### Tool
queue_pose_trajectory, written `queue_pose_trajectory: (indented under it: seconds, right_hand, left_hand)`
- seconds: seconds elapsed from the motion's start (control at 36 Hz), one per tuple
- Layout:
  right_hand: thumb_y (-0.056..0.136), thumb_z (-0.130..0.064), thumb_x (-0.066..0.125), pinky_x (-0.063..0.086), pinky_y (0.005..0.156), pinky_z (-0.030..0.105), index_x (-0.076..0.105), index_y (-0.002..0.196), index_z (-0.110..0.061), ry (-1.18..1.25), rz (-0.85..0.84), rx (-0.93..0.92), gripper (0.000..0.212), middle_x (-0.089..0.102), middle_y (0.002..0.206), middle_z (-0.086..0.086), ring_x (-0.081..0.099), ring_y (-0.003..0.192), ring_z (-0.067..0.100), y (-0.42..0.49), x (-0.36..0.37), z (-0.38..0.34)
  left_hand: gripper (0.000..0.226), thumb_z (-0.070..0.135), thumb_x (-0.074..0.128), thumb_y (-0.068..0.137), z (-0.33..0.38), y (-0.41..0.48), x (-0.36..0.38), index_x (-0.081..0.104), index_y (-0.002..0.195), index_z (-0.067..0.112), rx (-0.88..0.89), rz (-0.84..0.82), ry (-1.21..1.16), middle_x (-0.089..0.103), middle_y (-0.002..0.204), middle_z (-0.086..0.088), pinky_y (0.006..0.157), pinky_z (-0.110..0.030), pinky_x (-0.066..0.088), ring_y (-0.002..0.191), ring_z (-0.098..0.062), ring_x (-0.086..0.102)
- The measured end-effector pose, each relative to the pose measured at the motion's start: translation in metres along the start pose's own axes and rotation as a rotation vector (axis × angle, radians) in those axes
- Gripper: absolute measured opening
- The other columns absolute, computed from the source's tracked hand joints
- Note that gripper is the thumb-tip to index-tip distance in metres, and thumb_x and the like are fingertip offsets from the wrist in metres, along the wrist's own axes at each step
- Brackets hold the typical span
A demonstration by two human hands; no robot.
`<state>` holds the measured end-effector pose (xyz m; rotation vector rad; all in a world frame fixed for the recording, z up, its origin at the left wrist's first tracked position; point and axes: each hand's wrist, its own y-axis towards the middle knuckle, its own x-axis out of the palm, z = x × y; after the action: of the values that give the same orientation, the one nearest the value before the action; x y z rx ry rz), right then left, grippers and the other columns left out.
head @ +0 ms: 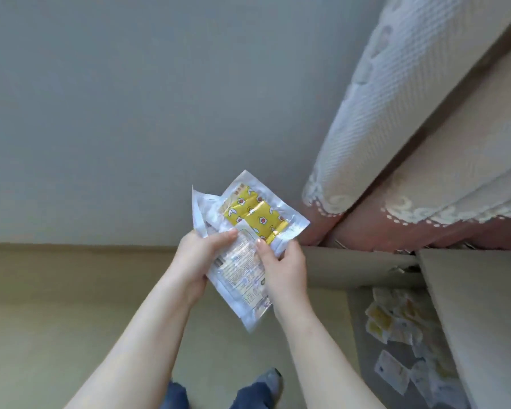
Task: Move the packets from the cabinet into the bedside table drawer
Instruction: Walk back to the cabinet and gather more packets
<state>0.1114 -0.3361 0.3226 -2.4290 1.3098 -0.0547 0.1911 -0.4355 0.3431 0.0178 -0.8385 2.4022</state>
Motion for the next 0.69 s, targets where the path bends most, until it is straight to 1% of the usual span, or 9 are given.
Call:
queue_pose_trajectory:
  seconds: [0.11,0.17,0.22,0.33,0.42,0.47,0.61,0.67,0.69]
  right_hand:
    - [0.087,-0.022,0.065,0.04,0.062,0.029,0.044,0.073,-0.012,-0.044,-0.181,-0.065,0.027,0.049,0.072,0.003,0.046,0.067,0.014,-0.023,0.088,-0.034]
    - [0.087,-0.023,0.065,0.045,0.065,0.031,0.048,0.077,-0.008,-0.047,-0.281,-0.088,0.025,0.052,0.076,0.005,0.05,0.069,0.015,-0.037,0.132,-0.046]
    - [0.087,-0.024,0.065,0.051,0.071,0.038,0.051,0.085,0.0,-0.053,-0.376,-0.11,0.028,0.058,0.08,0.007,0.055,0.073,0.018,-0.053,0.177,-0.057]
    - [0.087,-0.024,0.065,0.046,0.066,0.034,0.048,0.082,0.0,-0.049,-0.52,-0.171,0.03,0.052,0.075,0.001,0.05,0.07,0.014,-0.087,0.273,-0.08]
    - [0.087,-0.027,0.065,0.05,0.073,0.042,0.051,0.087,0.001,-0.055,-0.645,-0.183,0.031,0.056,0.079,0.002,0.053,0.073,0.016,-0.118,0.339,-0.088]
    - [0.087,-0.028,0.064,0.048,0.07,0.04,0.051,0.083,-0.001,-0.068,-0.711,-0.195,0.03,0.056,0.077,0.002,0.053,0.071,0.016,-0.139,0.378,-0.091]
    - [0.088,-0.027,0.064,0.042,0.065,0.032,0.052,0.085,0.003,-0.095,-0.908,-0.251,0.032,0.052,0.075,0.002,0.049,0.069,0.015,-0.184,0.459,-0.092]
    - [0.088,-0.029,0.063,0.042,0.066,0.033,0.051,0.088,0.005,-0.114,-0.972,-0.24,0.036,0.054,0.076,0.002,0.05,0.07,0.016,-0.196,0.489,-0.09]
    - [0.088,-0.03,0.063,0.043,0.067,0.034,0.052,0.092,0.006,-0.117,-1.0,-0.232,0.038,0.055,0.077,0.002,0.051,0.071,0.016,-0.2,0.503,-0.088]
  left_hand:
    - [0.024,-0.001,0.062,0.082,0.038,-0.024,-0.09,0.067,0.105,0.0,0.106,0.165,-0.097,0.072,0.098,-0.018,0.082,-0.041,0.056,0.089,-0.032,0.07]
    - [0.021,0.001,0.063,0.082,0.054,-0.038,-0.135,0.068,0.102,0.001,0.136,0.22,-0.143,0.072,0.097,-0.017,0.084,-0.043,0.054,0.09,-0.033,0.07]
    - [0.017,0.002,0.064,0.082,0.069,-0.051,-0.18,0.069,0.098,0.003,0.175,0.287,-0.171,0.073,0.094,-0.015,0.084,-0.044,0.054,0.088,-0.032,0.07]
    - [0.011,0.004,0.064,0.083,0.097,-0.08,-0.27,0.07,0.093,0.005,0.255,0.434,-0.226,0.074,0.086,-0.012,0.072,-0.037,0.056,0.077,-0.026,0.072]
    - [0.015,0.012,0.061,0.087,0.111,-0.106,-0.332,0.069,0.099,0.007,0.318,0.553,-0.315,0.074,0.092,-0.012,0.079,-0.041,0.055,0.085,-0.028,0.071]
    - [0.017,0.018,0.061,0.088,0.116,-0.126,-0.37,0.069,0.101,0.009,0.355,0.629,-0.38,0.074,0.094,-0.01,0.08,-0.043,0.056,0.085,-0.028,0.071]
    - [0.012,0.021,0.059,0.089,0.113,-0.16,-0.445,0.068,0.091,0.014,0.437,0.768,-0.523,0.074,0.074,0.0,0.05,-0.029,0.055,0.063,-0.015,0.071]
    - [0.014,0.022,0.059,0.089,0.111,-0.168,-0.47,0.069,0.095,0.014,0.448,0.826,-0.583,0.075,0.078,0.0,0.051,-0.03,0.056,0.065,-0.015,0.071]
    - [0.018,0.023,0.059,0.089,0.11,-0.171,-0.483,0.069,0.1,0.013,0.457,0.858,-0.613,0.075,0.085,-0.003,0.059,-0.034,0.058,0.072,-0.018,0.072]
